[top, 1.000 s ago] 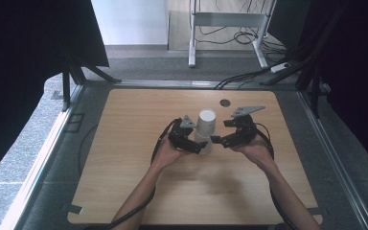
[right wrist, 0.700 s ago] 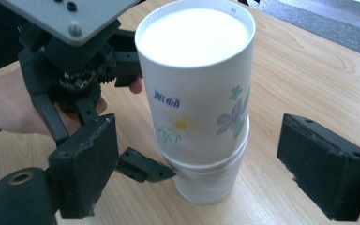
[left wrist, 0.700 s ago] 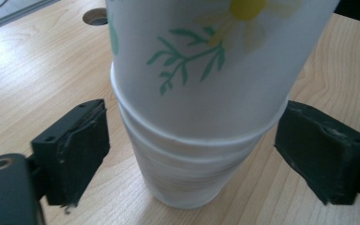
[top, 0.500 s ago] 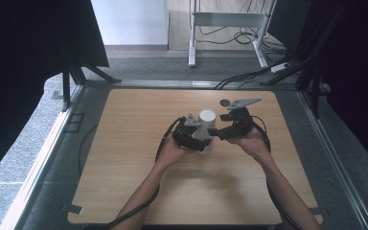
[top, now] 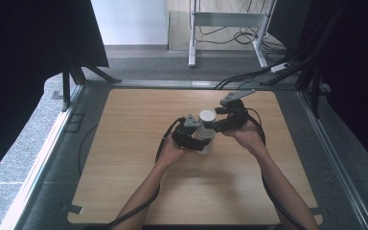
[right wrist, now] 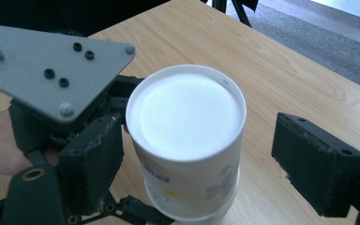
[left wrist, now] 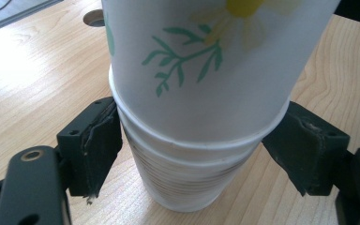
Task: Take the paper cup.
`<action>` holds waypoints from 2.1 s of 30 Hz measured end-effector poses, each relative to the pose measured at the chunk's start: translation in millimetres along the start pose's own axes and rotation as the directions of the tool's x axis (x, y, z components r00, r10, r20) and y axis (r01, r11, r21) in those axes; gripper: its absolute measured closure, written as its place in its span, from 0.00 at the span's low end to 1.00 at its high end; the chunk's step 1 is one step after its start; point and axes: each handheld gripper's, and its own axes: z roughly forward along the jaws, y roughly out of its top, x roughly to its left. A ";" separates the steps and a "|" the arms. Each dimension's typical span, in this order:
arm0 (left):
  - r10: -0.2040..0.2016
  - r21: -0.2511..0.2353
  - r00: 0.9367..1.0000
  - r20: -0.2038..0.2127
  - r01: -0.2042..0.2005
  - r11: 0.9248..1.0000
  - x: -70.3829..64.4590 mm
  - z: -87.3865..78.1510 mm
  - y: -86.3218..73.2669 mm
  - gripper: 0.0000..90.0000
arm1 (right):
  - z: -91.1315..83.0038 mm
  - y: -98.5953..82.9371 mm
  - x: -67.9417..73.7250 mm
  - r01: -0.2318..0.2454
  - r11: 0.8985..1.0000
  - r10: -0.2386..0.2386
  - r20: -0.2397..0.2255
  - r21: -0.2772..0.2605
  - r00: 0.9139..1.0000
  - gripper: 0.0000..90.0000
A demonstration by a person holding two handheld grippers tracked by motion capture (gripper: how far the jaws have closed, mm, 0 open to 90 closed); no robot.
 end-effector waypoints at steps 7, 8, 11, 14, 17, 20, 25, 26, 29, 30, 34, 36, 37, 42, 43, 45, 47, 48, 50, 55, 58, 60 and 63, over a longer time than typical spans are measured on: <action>0.004 0.004 1.000 -0.007 -0.004 1.000 -0.8 -0.2 0.5 0.22 | 4.1 8.8 2.7 0.024 1.000 -0.024 0.009 0.012 1.000 0.27; 0.004 0.003 1.000 -0.008 -0.004 1.000 -1.0 -0.1 0.5 0.23 | 4.1 9.8 3.0 0.027 1.000 -0.027 0.008 0.012 1.000 0.29; 0.006 0.004 1.000 -0.009 -0.006 1.000 -1.0 -0.2 0.4 0.23 | 4.0 12.5 3.6 0.043 0.999 -0.043 -0.004 0.029 0.999 0.37; 0.006 0.007 1.000 -0.009 -0.005 1.000 -1.1 -0.3 0.6 0.23 | 3.3 13.7 4.5 0.046 0.998 -0.046 -0.001 0.035 0.999 0.38; 0.012 0.011 1.000 -0.010 -0.012 1.000 -1.0 -0.5 0.7 0.23 | 1.8 16.0 6.9 0.060 0.998 -0.060 0.013 0.035 0.998 0.40; 0.012 0.011 1.000 -0.012 -0.012 1.000 -1.3 -0.6 0.7 0.22 | -0.9 19.1 7.5 0.067 0.997 -0.067 0.015 0.031 0.998 0.40; 0.014 0.014 1.000 -0.013 -0.014 1.000 -1.3 -0.7 0.7 0.22 | -7.0 24.4 6.7 0.062 0.998 -0.063 0.010 0.019 0.998 0.41; 0.013 0.013 1.000 -0.013 -0.013 1.000 -1.3 -0.6 0.6 0.22 | -8.6 25.7 6.6 0.062 0.998 -0.062 0.010 0.015 0.998 0.41; 0.014 0.013 1.000 -0.013 -0.014 1.000 -1.3 -0.5 0.6 0.22 | -13.4 29.1 6.0 0.059 0.998 -0.059 0.005 0.010 0.998 0.41; 0.014 0.013 1.000 -0.013 -0.014 1.000 -1.4 -0.5 0.5 0.22 | -14.3 29.7 5.8 0.057 0.998 -0.057 0.005 0.007 0.998 0.41; 0.009 0.017 1.000 -0.008 -0.009 1.000 -1.2 0.4 -0.5 0.20 | -18.4 32.5 4.7 0.050 0.999 -0.050 -0.001 0.001 0.999 0.41; 0.007 0.026 1.000 -0.006 -0.007 1.000 -1.6 0.5 -1.1 0.17 | -20.7 34.4 4.4 0.050 0.999 -0.050 -0.002 -0.001 0.999 0.41; 0.006 0.026 1.000 -0.006 -0.005 1.000 -1.8 0.5 -1.4 0.16 | -21.9 35.4 4.6 0.049 0.999 -0.049 -0.001 -0.002 0.999 0.41; -0.003 0.020 1.000 0.017 0.003 1.000 -1.7 -2.6 -2.0 0.11 | -29.8 41.6 5.7 0.051 0.999 -0.051 0.000 -0.009 0.999 0.41; -0.010 0.015 1.000 0.020 0.009 1.000 -2.0 -3.4 -2.0 0.09 | -31.4 42.6 5.7 0.052 0.999 -0.052 0.000 -0.011 0.999 0.41; -0.012 0.017 1.000 0.024 0.011 1.000 -2.2 -5.1 -1.5 0.06 | -35.8 45.4 6.2 0.053 0.998 -0.053 -0.002 -0.017 0.999 0.41; -0.015 0.020 0.999 0.030 0.014 1.000 -2.8 -7.0 -1.3 0.04 | -39.7 47.7 6.5 0.055 0.998 -0.055 -0.002 -0.025 0.999 0.41; -0.014 0.019 0.999 0.031 0.013 1.000 -3.1 -8.0 -1.4 0.03 | -41.8 48.7 6.6 0.053 0.998 -0.054 -0.005 -0.027 0.999 0.41; -0.020 0.019 0.999 0.040 0.019 1.000 -3.6 -10.2 -1.7 0.02 | -45.8 50.6 6.8 0.052 0.998 -0.052 -0.007 -0.034 0.999 0.41; -0.021 0.017 0.999 0.045 0.020 1.000 -4.5 -16.2 -3.0 0.00 | -55.9 55.1 7.7 0.051 0.998 -0.052 -0.011 -0.047 0.999 0.41; -0.010 0.024 0.999 0.040 0.009 1.000 -5.4 -21.1 -3.4 0.00 | -62.4 57.1 9.8 0.057 0.997 -0.057 -0.012 -0.049 0.998 0.41; -0.015 0.022 0.999 0.044 0.014 1.000 -6.3 -25.2 -3.2 0.00 | -65.9 57.6 11.2 0.062 0.997 -0.062 -0.014 -0.053 0.998 0.41; -0.021 0.014 0.998 0.057 0.020 1.000 -7.6 -31.8 -3.2 0.00 | -72.2 57.5 14.2 0.070 0.996 -0.072 -0.019 -0.053 0.997 0.41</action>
